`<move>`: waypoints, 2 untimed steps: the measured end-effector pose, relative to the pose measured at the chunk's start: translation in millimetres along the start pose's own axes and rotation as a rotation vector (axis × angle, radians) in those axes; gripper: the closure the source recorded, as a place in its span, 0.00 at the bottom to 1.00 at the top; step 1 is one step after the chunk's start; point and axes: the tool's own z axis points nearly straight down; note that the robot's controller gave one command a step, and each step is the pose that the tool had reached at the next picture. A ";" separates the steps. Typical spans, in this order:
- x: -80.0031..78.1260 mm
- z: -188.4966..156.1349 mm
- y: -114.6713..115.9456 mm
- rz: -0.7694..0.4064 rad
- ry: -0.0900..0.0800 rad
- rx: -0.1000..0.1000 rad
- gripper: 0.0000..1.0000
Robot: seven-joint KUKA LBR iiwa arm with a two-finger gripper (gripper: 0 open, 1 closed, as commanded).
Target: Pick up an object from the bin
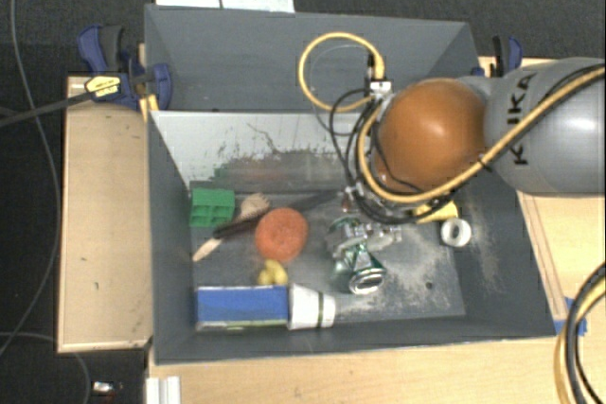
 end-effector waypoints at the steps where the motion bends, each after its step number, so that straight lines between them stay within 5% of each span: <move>1: 0.0 -28.8 -1.1 0.004 -0.001 0.004 1.00; 2: -0.4 -49.8 -1.5 0.006 -0.001 0.005 1.00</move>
Offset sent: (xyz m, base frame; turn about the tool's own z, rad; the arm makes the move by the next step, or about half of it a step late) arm 0.0003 -0.0004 0.0356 0.0027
